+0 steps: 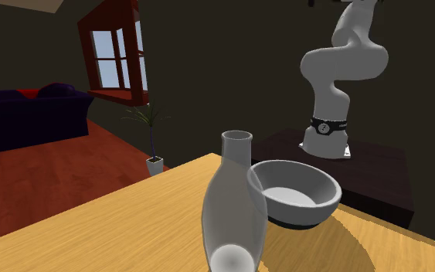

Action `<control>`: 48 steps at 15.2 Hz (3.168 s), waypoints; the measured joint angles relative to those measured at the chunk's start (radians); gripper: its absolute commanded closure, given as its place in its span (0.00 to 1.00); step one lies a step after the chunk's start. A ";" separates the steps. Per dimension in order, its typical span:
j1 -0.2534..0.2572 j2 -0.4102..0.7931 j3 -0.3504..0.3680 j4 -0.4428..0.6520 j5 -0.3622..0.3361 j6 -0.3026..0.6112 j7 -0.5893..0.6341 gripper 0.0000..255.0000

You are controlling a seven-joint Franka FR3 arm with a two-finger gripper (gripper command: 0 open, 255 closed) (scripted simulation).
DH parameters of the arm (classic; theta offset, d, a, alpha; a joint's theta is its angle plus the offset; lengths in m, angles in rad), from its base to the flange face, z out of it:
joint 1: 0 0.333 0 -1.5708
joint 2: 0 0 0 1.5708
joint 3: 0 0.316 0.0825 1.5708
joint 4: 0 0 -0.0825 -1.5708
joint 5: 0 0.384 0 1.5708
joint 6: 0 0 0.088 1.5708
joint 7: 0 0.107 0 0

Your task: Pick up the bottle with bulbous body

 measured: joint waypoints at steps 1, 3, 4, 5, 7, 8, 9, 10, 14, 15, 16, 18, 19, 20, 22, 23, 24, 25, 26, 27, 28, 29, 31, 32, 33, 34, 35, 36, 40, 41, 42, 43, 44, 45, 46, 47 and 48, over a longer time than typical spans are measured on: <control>0.000 0.000 0.000 0.000 0.000 0.000 0.000 0.00; -0.001 0.031 -0.005 -0.007 -0.002 0.038 -0.009 0.00; -0.001 0.063 -0.005 -0.009 -0.002 0.073 -0.012 0.00; -0.003 0.085 -0.013 -0.014 -0.005 0.102 -0.022 0.00; -0.006 0.142 -0.025 -0.024 -0.010 0.169 -0.041 0.00; -0.007 0.172 -0.030 -0.019 -0.012 0.196 -0.050 0.00; -0.007 0.199 -0.032 -0.014 -0.012 0.219 -0.056 0.00; -0.009 0.229 -0.039 -0.015 -0.014 0.251 -0.068 0.00; -0.014 0.365 -0.061 0.021 -0.018 0.356 -0.107 0.00; -0.012 0.402 -0.061 0.029 -0.016 0.386 -0.112 0.00; -0.012 0.434 -0.063 0.039 -0.015 0.410 -0.118 0.00; -0.015 0.513 -0.073 0.070 -0.013 0.459 -0.140 0.00; -0.014 0.545 -0.076 0.086 -0.010 0.476 -0.148 0.00; -0.015 0.585 -0.079 0.102 -0.008 0.500 -0.158 0.00; -0.014 0.659 -0.081 0.137 -0.003 0.542 -0.171 0.00; -0.014 0.702 -0.082 0.169 0.001 0.554 -0.178 0.00; -0.015 0.736 -0.084 0.190 0.004 0.566 -0.189 0.00; -0.017 0.779 -0.086 0.214 0.008 0.586 -0.200 0.00; -0.017 0.811 -0.086 0.238 0.011 0.595 -0.207 0.00; -0.019 0.850 -0.087 0.261 0.015 0.612 -0.217 0.00; -0.018 0.890 -0.086 0.290 0.019 0.624 -0.221 0.00; -0.020 0.918 -0.087 0.316 0.022 0.626 -0.230 0.00; -0.021 0.944 -0.086 0.324 0.024 0.645 -0.235 0.00; -0.022 0.955 -0.086 0.323 0.025 0.656 -0.237 0.00; -0.022 0.962 -0.086 0.319 0.025 0.667 -0.237 0.00; -0.022 0.969 -0.086 0.316 0.025 0.678 -0.238 0.00; -0.021 0.976 -0.086 0.310 0.026 0.691 -0.238 0.00; -0.022 0.986 -0.086 0.304 0.026 0.706 -0.240 0.00; -0.022 0.991 -0.086 0.294 0.026 0.723 -0.239 1.00; -0.022 0.991 -0.086 0.294 0.026 0.724 -0.239 1.00; -0.022 0.990 -0.086 0.293 0.026 0.725 -0.239 1.00; -0.022 0.990 -0.086 0.293 0.026 0.725 -0.239 1.00; -0.022 0.990 -0.086 0.293 0.026 0.725 -0.239 1.00; -0.022 0.990 -0.086 0.293 0.026 0.725 -0.239 1.00; -0.022 0.990 -0.086 0.293 0.026 0.725 -0.239 1.00; -0.022 0.990 -0.086 0.293 0.026 0.725 -0.239 1.00; -0.022 0.992 -0.086 0.295 0.027 0.724 -0.240 1.00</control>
